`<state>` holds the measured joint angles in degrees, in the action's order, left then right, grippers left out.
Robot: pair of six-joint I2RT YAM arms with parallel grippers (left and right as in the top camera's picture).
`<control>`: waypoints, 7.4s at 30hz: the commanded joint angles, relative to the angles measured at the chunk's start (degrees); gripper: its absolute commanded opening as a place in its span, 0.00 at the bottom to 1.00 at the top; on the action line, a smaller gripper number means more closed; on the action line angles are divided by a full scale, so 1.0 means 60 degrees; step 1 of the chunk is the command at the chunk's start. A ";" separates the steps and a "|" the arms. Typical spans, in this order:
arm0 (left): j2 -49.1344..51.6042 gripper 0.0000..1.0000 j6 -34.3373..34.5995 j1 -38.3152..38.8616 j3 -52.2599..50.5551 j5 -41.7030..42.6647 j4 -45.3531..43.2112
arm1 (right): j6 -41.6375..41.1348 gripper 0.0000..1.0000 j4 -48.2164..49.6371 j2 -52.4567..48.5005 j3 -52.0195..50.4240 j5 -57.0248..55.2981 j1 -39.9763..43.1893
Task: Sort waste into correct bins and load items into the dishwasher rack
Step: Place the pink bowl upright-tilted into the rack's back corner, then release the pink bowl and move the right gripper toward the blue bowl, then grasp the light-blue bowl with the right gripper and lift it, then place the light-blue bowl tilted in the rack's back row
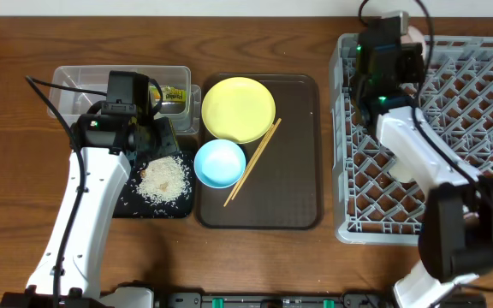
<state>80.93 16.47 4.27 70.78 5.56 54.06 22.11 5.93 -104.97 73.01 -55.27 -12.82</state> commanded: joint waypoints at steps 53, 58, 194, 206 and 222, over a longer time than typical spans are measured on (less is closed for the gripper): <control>-0.0073 0.52 -0.0018 -0.0033 0.0055 -0.0182 0.0098 | -0.3286 0.01 -0.2029 -0.0237 0.0047 -0.0076 -0.0645; -0.0073 0.52 -0.0022 -0.0033 0.0055 -0.0182 0.0127 | -0.3282 0.01 -0.1851 -0.0237 0.0047 -0.0324 -0.0433; -0.0073 0.53 0.1599 -0.0878 0.0051 -0.2033 0.1191 | 0.0590 0.01 -0.2055 0.2608 0.0047 0.1800 0.0998; -0.0073 0.58 0.1599 -0.0878 0.0051 -0.2033 0.1158 | 0.2229 0.01 0.1239 0.0484 0.0047 -0.0754 0.2076; -0.0073 0.59 0.1599 -0.0878 0.0051 -0.2029 0.1158 | 0.2182 0.01 0.1883 -0.1443 0.0047 -0.0699 0.1825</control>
<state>80.93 25.71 -0.75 70.76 -6.00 61.04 35.00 17.06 -112.29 72.97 -58.87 -0.97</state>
